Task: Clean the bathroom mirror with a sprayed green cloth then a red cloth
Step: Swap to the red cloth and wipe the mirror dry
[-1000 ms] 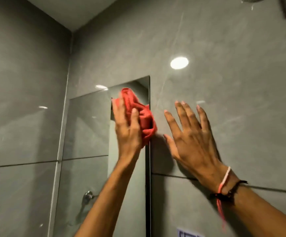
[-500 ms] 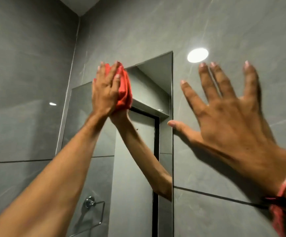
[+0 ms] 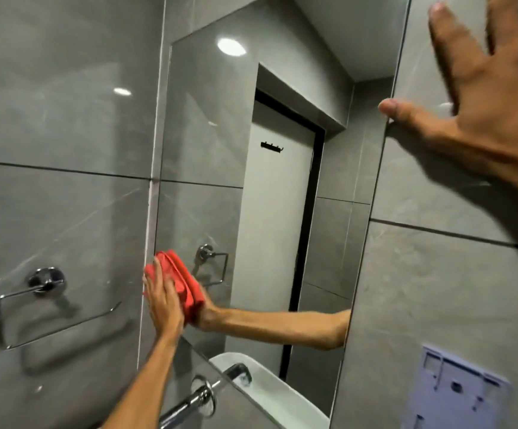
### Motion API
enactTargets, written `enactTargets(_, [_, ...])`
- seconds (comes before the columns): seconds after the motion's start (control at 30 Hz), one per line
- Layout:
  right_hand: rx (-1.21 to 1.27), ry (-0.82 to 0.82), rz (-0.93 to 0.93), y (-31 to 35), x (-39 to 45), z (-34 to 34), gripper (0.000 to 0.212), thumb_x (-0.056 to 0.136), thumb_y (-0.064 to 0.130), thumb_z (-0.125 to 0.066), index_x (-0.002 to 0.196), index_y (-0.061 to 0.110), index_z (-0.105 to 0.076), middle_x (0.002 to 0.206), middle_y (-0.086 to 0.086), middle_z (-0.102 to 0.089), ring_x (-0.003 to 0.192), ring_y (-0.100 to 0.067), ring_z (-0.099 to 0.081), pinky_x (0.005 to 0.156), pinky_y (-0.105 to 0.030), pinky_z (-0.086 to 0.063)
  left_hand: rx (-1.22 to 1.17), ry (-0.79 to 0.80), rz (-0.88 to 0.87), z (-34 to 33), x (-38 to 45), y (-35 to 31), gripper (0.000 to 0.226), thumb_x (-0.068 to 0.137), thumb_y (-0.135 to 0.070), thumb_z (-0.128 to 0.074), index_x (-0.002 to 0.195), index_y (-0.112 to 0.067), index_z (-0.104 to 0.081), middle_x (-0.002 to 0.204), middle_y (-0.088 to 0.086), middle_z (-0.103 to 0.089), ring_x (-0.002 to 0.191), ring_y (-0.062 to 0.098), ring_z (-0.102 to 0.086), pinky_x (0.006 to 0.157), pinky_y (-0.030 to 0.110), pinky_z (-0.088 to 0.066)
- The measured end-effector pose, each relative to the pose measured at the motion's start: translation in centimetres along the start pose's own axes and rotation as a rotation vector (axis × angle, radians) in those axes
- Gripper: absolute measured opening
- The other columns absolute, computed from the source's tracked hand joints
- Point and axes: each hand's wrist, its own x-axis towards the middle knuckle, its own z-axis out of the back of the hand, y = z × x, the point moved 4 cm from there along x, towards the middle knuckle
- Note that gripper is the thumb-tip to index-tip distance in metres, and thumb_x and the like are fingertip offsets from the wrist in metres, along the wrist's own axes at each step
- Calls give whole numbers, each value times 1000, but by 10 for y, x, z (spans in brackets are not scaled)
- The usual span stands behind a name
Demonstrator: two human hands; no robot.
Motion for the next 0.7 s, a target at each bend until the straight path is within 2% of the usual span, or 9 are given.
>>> enactTargets(0.07, [47, 26, 15, 0, 1, 10, 100, 86, 90, -31, 164, 29, -18, 164, -22, -30, 150, -44, -32, 112, -77, -34, -34, -9, 12, 0, -63, 3, 53, 106, -22, -33, 158, -21, -22, 170, 12, -16, 159, 28, -12, 129, 53, -11])
enactTargets(0.2, [61, 137, 98, 8, 2, 40, 97, 91, 88, -24, 162, 23, -31, 171, -26, -24, 159, -40, -24, 122, -75, -19, -167, -4, -24, -11, -180, -51, 59, 95, -27, -36, 153, -26, -26, 168, 8, -25, 156, 29, -23, 125, 57, -23])
enactTargets(0.33, [24, 277, 179, 2, 3, 61, 92, 93, 80, -23, 164, 21, -29, 174, -24, -18, 163, -37, -19, 127, -69, -10, -226, 98, -451, -32, -229, -169, 60, 96, -24, -37, 156, -28, -30, 168, -1, -30, 158, 25, -19, 128, 43, -14])
enactTargets(0.43, [-4, 281, 203, -13, 1, 70, 85, 93, 70, -31, 163, 22, -32, 173, -22, -23, 162, -35, -24, 128, -67, -13, -210, 152, -778, -50, -204, -283, 57, 98, -27, -39, 156, -25, -36, 167, 7, -30, 159, 28, -16, 129, 46, -13])
enactTargets(0.53, [-46, 286, 217, -23, -3, 73, 81, 95, 68, -31, 164, 24, -32, 173, -21, -24, 161, -35, -25, 129, -64, -13, -122, 147, -974, -64, -142, -395, 59, 97, -27, -37, 157, -26, -34, 170, 9, -20, 160, 28, -11, 128, 55, -16])
enactTargets(0.63, [-72, 274, 221, -27, -3, 72, 81, 96, 69, -30, 164, 24, -33, 173, -21, -25, 161, -35, -26, 128, -65, -15, -134, 155, -1015, -69, -61, -462, 60, 97, -20, -41, 157, -25, -34, 170, 11, -20, 159, 30, -14, 125, 59, -20])
enactTargets(0.7, [-91, 262, 212, -26, -5, 69, 81, 97, 70, -26, 164, 25, -31, 173, -21, -23, 161, -35, -25, 128, -66, -16, -157, 146, -957, -67, -7, -463, 59, 98, -19, -39, 157, -25, -34, 170, 12, -19, 158, 31, -13, 126, 59, -20])
